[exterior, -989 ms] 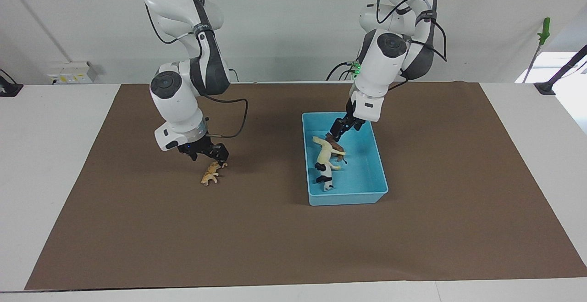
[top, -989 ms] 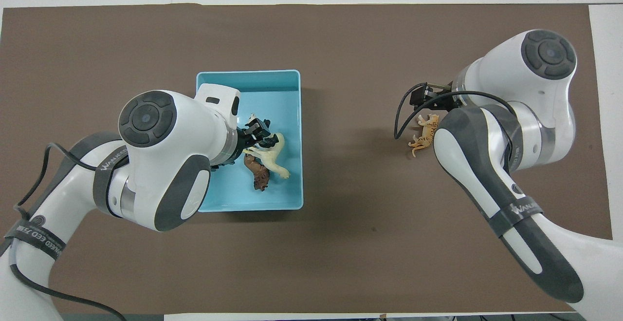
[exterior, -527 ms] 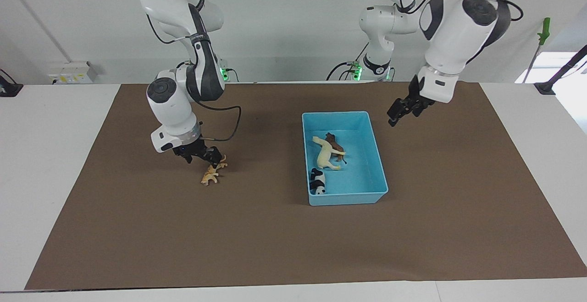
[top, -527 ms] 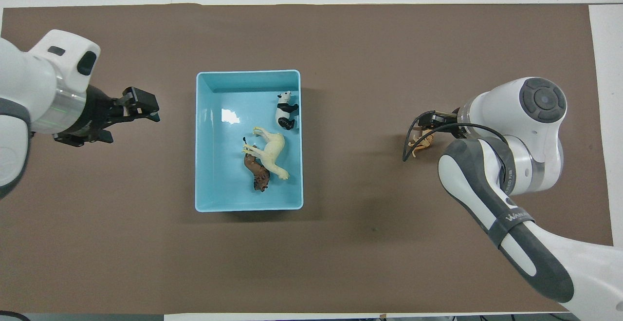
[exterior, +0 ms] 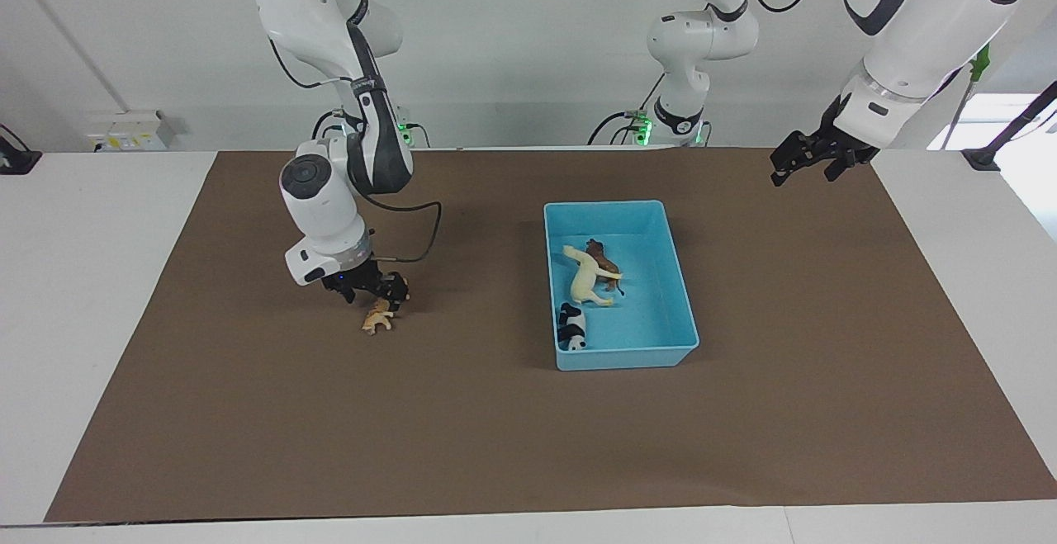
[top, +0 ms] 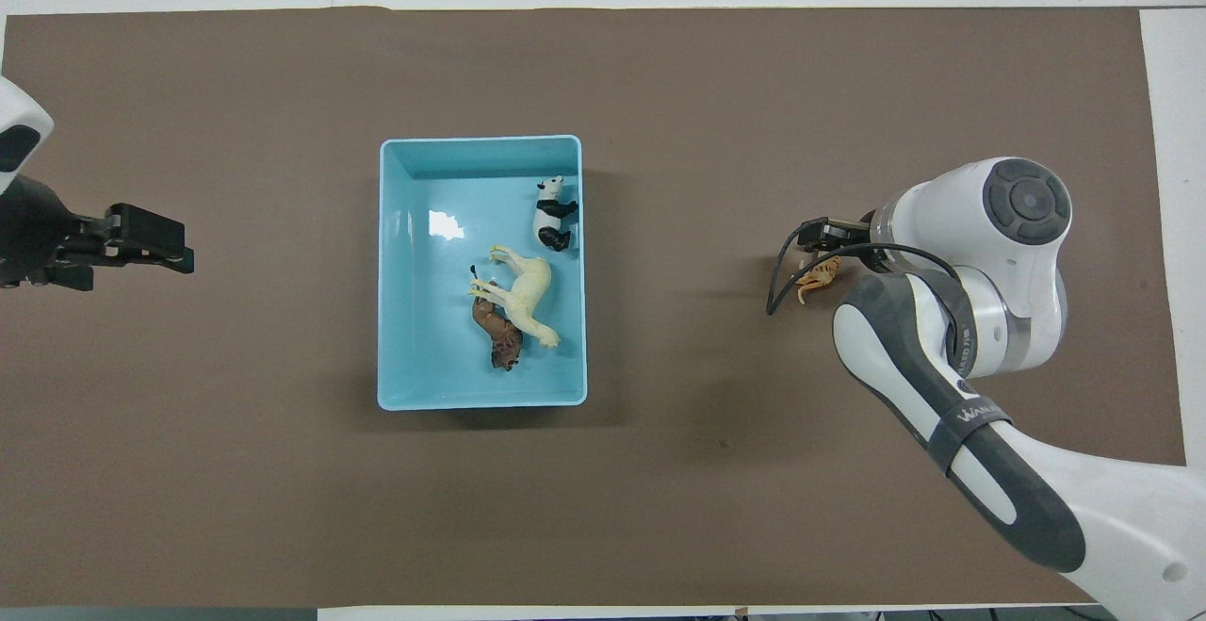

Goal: Put all toys into storage box
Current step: 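Close the right gripper on the tan lion toy and lift it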

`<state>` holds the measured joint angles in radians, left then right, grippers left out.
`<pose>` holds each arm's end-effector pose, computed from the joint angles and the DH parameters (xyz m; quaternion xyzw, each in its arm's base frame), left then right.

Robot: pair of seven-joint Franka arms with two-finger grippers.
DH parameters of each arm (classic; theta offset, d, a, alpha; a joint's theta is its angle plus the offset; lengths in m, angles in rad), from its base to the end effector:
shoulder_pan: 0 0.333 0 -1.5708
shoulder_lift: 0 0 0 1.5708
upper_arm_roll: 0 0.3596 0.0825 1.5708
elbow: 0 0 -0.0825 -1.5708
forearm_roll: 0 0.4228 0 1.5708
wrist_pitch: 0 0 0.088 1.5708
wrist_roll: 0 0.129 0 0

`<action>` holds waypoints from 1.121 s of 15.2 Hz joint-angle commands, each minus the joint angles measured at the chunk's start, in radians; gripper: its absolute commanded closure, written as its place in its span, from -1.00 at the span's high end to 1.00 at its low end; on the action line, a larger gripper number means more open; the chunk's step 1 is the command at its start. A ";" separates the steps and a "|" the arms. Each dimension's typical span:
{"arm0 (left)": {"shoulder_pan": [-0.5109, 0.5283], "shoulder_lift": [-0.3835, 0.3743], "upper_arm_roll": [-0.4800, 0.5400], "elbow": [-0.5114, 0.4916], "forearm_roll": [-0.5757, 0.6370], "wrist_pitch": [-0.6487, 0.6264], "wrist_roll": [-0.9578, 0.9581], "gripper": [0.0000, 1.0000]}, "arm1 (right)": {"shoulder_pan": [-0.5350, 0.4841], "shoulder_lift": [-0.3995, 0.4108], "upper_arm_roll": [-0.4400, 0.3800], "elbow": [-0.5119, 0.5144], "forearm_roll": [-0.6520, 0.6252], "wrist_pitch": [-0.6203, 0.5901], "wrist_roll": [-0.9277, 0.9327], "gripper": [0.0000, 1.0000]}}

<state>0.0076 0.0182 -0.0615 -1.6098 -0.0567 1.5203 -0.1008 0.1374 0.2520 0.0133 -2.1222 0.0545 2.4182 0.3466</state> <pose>0.5882 -0.0390 0.6118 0.9979 0.0235 -0.0559 0.0247 0.6090 0.0934 0.2887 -0.9926 0.1179 -0.0163 0.0249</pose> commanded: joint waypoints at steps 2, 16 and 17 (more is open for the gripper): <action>-0.011 0.031 -0.001 0.056 0.020 -0.075 0.024 1.00 | -0.010 0.004 0.007 -0.019 0.015 0.024 -0.060 0.87; -0.049 0.009 0.014 0.033 0.020 -0.017 0.099 1.00 | 0.109 -0.001 0.053 0.359 0.065 -0.318 0.271 -1.00; -0.048 0.003 0.012 0.024 0.020 -0.014 0.092 1.00 | 0.167 0.012 0.053 0.420 0.082 -0.332 0.360 -1.00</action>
<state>-0.0263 0.0376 -0.0609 -1.5791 -0.0562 1.4957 -0.0228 0.2170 0.2384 0.0602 -1.8241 0.1026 2.1399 0.5510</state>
